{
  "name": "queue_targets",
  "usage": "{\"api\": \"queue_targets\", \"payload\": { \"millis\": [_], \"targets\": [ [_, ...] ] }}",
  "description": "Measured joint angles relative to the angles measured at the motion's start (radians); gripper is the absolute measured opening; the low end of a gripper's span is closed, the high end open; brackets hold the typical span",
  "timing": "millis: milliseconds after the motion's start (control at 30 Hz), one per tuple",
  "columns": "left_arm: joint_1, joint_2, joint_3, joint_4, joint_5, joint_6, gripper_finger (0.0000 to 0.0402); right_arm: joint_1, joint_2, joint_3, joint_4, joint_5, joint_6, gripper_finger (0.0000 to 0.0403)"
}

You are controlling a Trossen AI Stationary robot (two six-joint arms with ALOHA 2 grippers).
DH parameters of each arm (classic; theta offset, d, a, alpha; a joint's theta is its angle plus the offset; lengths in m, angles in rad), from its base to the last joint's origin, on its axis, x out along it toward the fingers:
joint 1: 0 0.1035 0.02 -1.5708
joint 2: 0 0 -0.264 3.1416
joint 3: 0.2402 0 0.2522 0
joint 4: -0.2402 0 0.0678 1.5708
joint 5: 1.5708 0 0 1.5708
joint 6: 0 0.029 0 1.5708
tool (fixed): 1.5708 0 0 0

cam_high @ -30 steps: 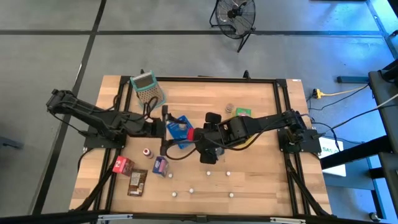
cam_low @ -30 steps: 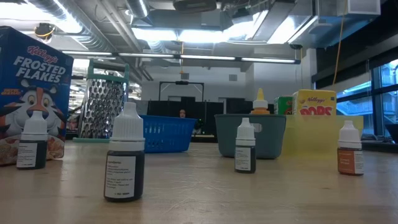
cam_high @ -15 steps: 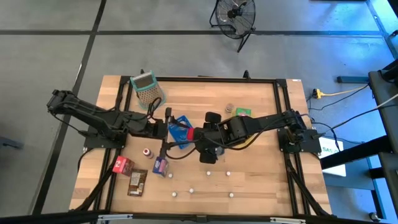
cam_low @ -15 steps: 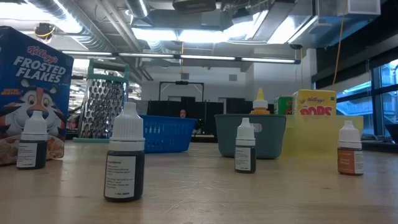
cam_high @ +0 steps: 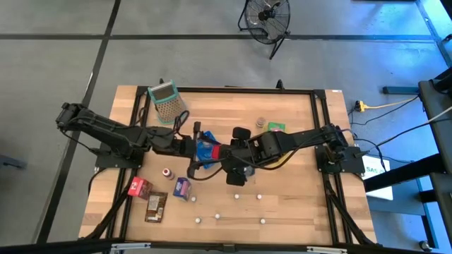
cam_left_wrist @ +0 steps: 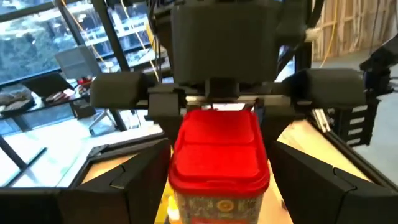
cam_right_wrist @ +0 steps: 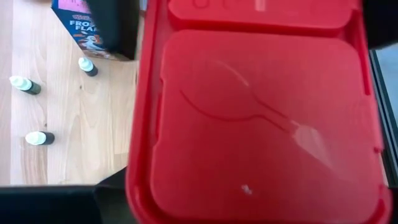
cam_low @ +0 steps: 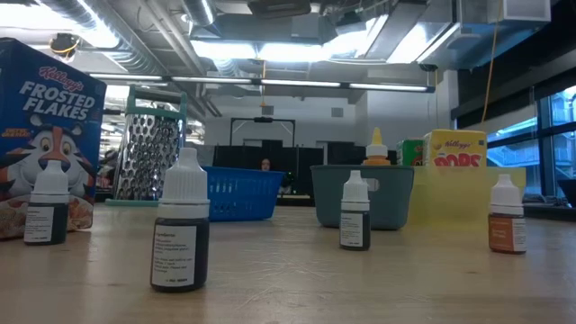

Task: Pick & Place Kitchen Items
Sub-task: Put the red seasoning can into the blue bin

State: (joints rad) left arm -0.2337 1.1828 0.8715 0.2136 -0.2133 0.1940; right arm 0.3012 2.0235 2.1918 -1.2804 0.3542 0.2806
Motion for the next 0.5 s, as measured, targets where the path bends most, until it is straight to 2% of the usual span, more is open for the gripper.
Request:
{"api": "queue_targets", "payload": {
  "millis": [100,500],
  "targets": [
    [0.0,-0.002,0.0,0.019,0.03,0.001,0.0269,0.0,0.0,0.0,-0.002,0.0,0.0,0.0197],
    [0.0,0.003,0.0,0.007,0.023,-0.016,0.0269,0.0,0.0,0.0,-0.002,-0.002,-0.008,0.0197]
  ]
}}
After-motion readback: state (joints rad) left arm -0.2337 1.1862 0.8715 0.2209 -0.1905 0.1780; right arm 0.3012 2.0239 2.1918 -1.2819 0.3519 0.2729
